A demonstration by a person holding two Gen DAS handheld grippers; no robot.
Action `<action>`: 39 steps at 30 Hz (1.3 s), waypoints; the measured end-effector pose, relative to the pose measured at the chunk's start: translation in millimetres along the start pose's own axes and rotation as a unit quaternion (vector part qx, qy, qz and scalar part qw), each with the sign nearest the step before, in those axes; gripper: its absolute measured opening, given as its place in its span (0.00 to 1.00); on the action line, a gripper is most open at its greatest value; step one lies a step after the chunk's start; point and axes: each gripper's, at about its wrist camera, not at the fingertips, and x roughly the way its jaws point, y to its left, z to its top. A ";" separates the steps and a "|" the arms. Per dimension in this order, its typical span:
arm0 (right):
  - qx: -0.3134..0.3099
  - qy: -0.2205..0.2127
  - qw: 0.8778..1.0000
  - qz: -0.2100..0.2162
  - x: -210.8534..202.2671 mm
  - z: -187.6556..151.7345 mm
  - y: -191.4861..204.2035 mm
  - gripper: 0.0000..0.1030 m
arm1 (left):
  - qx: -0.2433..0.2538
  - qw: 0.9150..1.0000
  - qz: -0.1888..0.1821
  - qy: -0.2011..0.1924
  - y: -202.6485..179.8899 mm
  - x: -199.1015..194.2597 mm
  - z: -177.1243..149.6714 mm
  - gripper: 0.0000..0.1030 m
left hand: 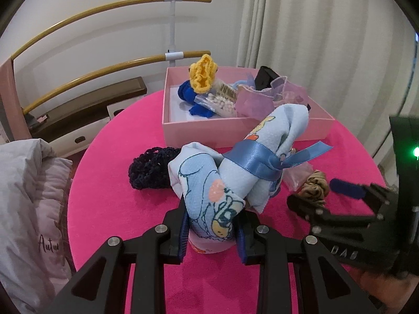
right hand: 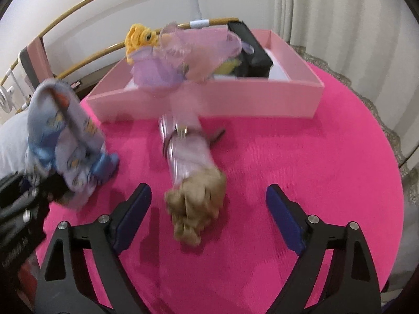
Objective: Organize soft objects
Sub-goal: 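Grasp the blue sock bundle with the left gripper while the right grasps the tan scrunchie, then carry the sock bundle and tan scrunchie with both grippers over the box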
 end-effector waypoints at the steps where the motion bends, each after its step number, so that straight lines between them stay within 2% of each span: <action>1: -0.002 -0.004 1.000 -0.005 -1.7 -2.1 -1.1 0.75 | 0.001 1.000 -0.001 0.000 -1.5 0.0 -0.5 0.25; 2: 0.000 -0.006 1.000 -0.007 -3.7 -2.7 -2.5 0.67 | 0.001 1.000 -0.001 0.001 -1.7 -0.2 -0.8 0.25; 5: 0.008 -0.010 1.000 0.002 -9.7 -3.8 -8.6 0.31 | 0.003 1.000 -0.003 -0.001 -2.8 -3.0 -1.8 0.25; 8: 0.013 -0.011 1.000 0.011 -13.3 -5.7 -14.9 0.24 | 0.003 1.000 -0.003 -0.002 -2.2 -5.7 -2.4 0.25; 17: 0.031 -0.027 0.999 0.032 -35.9 -12.4 -27.9 0.22 | 0.008 1.000 -0.005 -0.009 -5.7 -16.9 -2.6 0.25; 27: 0.026 -0.055 0.997 0.051 -64.7 2.7 -32.3 0.22 | 0.013 1.000 -0.003 -0.026 -6.9 -35.9 6.9 0.25; 32: 0.015 -0.083 0.995 0.060 -83.5 29.1 -27.2 0.22 | 0.016 0.999 -0.001 -0.052 -3.8 -50.6 32.6 0.25; 39: -0.004 -0.121 0.991 0.053 -102.6 90.8 -29.4 0.22 | 0.024 0.995 0.005 -0.099 -0.2 -61.8 93.8 0.25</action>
